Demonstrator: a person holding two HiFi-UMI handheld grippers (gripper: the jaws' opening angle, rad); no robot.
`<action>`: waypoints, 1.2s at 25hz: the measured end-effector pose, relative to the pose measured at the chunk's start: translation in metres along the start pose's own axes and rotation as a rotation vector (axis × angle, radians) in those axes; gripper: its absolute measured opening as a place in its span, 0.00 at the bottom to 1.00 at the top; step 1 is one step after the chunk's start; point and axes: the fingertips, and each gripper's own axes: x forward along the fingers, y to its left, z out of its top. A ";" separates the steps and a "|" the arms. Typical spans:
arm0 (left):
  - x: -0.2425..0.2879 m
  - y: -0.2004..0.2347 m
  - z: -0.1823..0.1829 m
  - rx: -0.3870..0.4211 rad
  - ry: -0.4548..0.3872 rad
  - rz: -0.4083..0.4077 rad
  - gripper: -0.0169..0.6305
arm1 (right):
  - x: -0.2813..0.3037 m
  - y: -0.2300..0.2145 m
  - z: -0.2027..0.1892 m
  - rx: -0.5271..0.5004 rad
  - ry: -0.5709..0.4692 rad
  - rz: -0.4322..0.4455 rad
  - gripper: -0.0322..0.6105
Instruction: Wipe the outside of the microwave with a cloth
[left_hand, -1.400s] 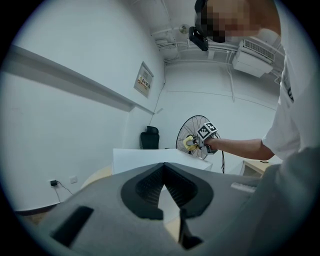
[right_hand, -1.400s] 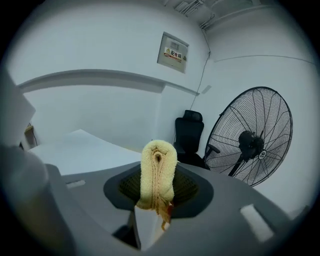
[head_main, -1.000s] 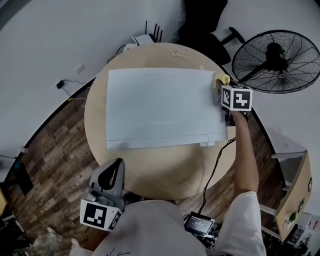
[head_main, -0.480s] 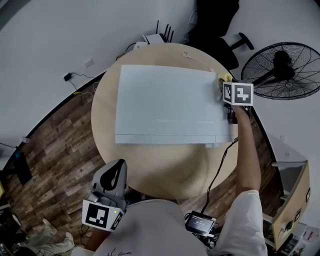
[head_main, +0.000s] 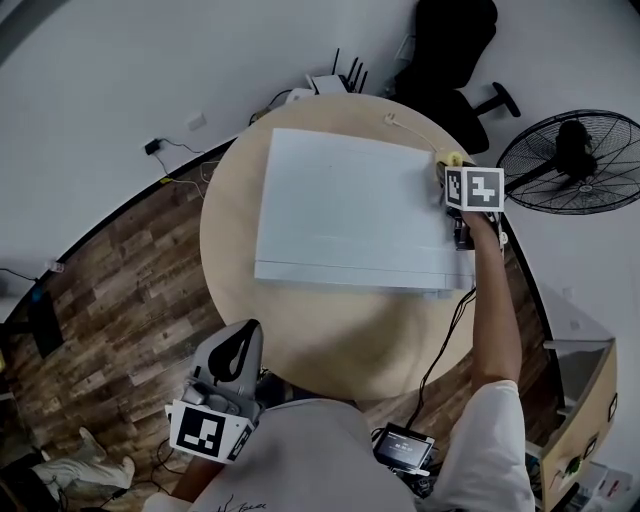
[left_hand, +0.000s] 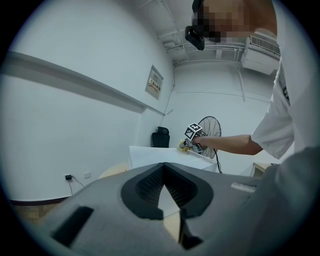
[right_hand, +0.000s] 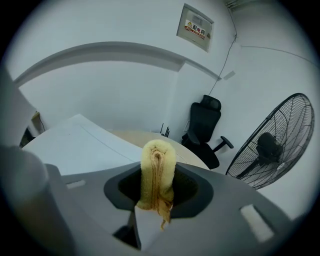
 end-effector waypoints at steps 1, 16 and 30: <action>-0.002 0.000 -0.001 0.001 -0.001 -0.001 0.02 | 0.000 0.005 0.001 -0.002 -0.002 0.004 0.26; -0.029 0.022 0.002 -0.004 -0.012 0.024 0.02 | 0.008 0.083 0.034 -0.022 -0.022 0.077 0.26; -0.054 0.035 0.005 -0.004 -0.026 0.051 0.02 | 0.009 0.138 0.053 -0.036 -0.037 0.127 0.26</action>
